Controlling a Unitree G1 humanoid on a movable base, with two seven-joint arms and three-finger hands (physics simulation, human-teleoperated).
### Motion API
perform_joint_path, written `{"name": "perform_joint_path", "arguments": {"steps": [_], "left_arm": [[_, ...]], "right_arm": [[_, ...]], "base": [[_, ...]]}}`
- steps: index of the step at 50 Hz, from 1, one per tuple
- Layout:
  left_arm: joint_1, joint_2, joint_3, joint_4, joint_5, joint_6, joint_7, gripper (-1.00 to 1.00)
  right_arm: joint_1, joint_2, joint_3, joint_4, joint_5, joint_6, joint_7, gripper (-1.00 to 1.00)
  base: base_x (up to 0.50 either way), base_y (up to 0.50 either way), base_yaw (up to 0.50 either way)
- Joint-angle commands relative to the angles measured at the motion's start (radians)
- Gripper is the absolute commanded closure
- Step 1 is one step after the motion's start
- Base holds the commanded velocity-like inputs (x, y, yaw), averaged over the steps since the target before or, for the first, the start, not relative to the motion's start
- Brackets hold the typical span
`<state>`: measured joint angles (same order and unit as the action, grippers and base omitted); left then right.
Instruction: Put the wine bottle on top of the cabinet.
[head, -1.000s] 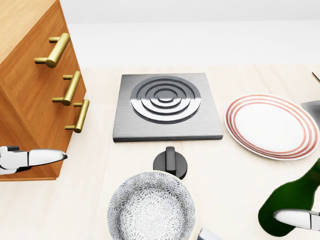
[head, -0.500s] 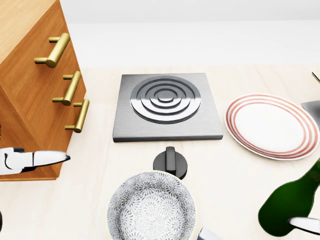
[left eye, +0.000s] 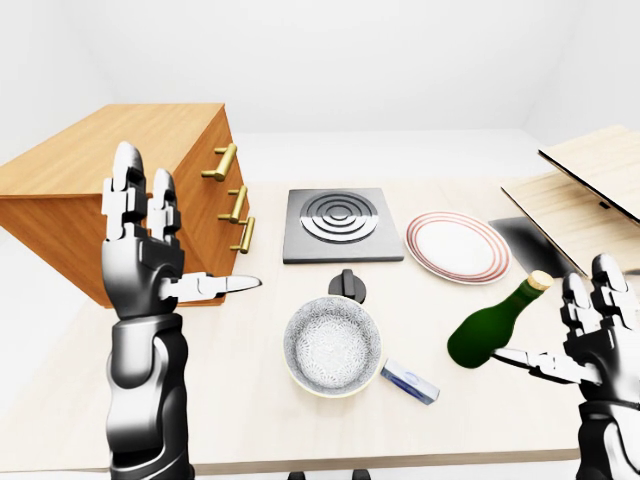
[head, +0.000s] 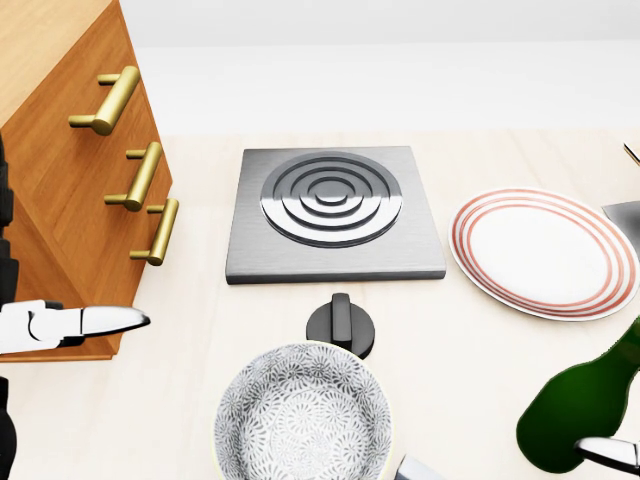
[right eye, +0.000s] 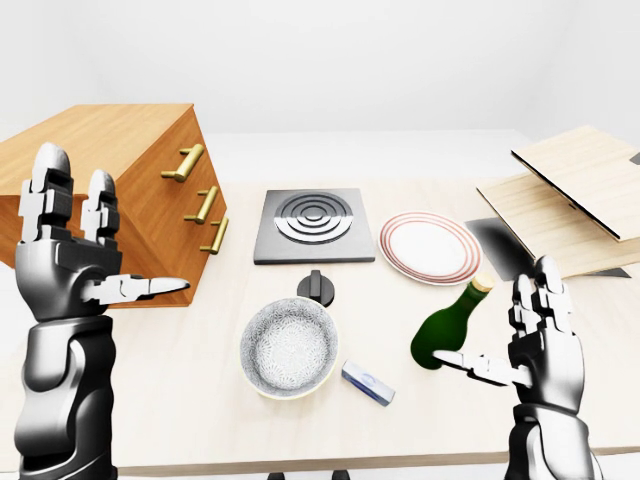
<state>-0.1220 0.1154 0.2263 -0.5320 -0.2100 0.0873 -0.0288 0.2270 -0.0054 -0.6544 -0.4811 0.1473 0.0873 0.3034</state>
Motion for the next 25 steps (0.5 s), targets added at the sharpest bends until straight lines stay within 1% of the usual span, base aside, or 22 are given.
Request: {"name": "perform_joint_path", "arguments": {"steps": [1,9,13,16,21,25], "left_arm": [[-0.002,-0.001,-0.004,0.021,0.005,0.0,0.0,-1.0],[0.002,-0.003,-0.007,0.015,0.009,0.0,0.001,-1.0],[0.0,-0.003,-0.009,0.012,0.012,0.0,0.002,-1.0],[0.007,-0.01,-0.023,0.023,0.024,0.0,0.001,-1.0],[-0.003,-0.007,-0.017,0.017,0.018,0.0,0.003,-1.0],[0.005,-0.011,-0.023,0.015,0.022,0.0,0.002,-1.0]], "right_arm": [[-0.012,-0.021,0.025,0.098,0.008,0.0,-0.018,-1.0],[-0.03,-0.054,0.04,0.192,0.023,0.0,-0.033,-1.0],[-0.032,-0.061,0.042,0.204,0.033,0.0,-0.039,-1.0],[-0.034,-0.069,0.044,0.219,0.036,0.0,-0.042,-1.0],[-0.039,-0.078,0.047,0.212,0.035,0.0,-0.045,-1.0],[-0.044,-0.082,0.047,0.203,0.036,0.0,-0.049,-1.0]], "base": [[0.0,0.0,0.0],[0.0,0.0,0.0],[0.0,0.0,0.0],[0.0,0.0,0.0],[0.0,0.0,0.0],[0.0,0.0,0.0]]}}
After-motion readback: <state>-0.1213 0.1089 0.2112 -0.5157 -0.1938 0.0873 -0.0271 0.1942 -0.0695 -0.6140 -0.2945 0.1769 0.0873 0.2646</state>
